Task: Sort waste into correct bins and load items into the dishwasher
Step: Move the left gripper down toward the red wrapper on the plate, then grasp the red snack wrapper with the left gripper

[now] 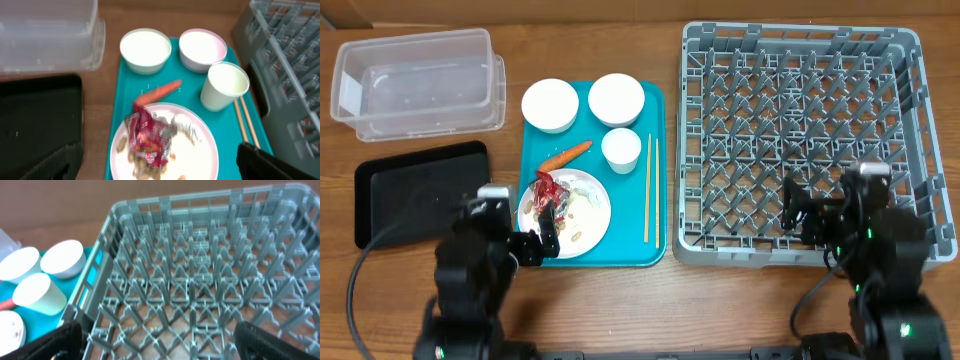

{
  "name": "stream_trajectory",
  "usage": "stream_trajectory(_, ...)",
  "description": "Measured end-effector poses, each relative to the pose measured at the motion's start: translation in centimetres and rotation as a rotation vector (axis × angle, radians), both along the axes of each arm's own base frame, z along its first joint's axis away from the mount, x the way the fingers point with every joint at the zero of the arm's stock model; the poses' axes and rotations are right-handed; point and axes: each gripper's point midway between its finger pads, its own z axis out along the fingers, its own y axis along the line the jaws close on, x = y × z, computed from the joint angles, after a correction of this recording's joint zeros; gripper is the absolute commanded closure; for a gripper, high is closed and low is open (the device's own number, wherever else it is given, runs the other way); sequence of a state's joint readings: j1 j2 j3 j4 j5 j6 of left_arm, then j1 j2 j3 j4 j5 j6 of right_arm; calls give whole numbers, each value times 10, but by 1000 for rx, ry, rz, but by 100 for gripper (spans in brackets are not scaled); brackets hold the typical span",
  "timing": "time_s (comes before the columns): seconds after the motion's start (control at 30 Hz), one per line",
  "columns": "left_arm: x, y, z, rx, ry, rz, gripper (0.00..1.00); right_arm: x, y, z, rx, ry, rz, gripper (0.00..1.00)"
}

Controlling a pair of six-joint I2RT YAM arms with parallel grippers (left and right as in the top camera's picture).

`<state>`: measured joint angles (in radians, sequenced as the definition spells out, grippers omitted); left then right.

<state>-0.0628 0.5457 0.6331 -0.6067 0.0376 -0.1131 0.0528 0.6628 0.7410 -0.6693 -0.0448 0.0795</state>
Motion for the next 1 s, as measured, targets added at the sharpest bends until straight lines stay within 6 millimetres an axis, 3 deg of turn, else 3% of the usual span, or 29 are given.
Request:
stream_trajectory(0.17, 13, -3, -2, 9, 265, -13, 0, 14, 3, -10, -2, 178, 10, 0)
stream_trajectory(0.27, 25, -4, 6, 11, 331, -13, 0, 17, 7, -17, 11, 217, 27, 0)
stream_trajectory(0.33, 32, -5, 0, 12, 367, -15, 0, 17, 9, -18, 19, 221, 37, 0)
stream_trajectory(0.63, 50, -7, -60, 20, 582, -17, 2, 15, 10, -19, 24, 229, 43, 0)
stream_trajectory(0.73, 57, -12, -92, 39, 682, -38, 8, 16, 10, -21, 23, 238, 43, 0)
stream_trajectory(0.87, 63, -24, -127, 65, 775, -77, 25, 19, 11, -28, 23, 263, 43, 0)
stream_trajectory(0.97, 64, -28, -148, 84, 825, -90, 31, 19, 11, -30, 23, 273, 43, 0)
stream_trajectory(1.0, 65, -28, -154, 90, 840, -90, 38, 19, 11, -31, 23, 274, 42, 0)
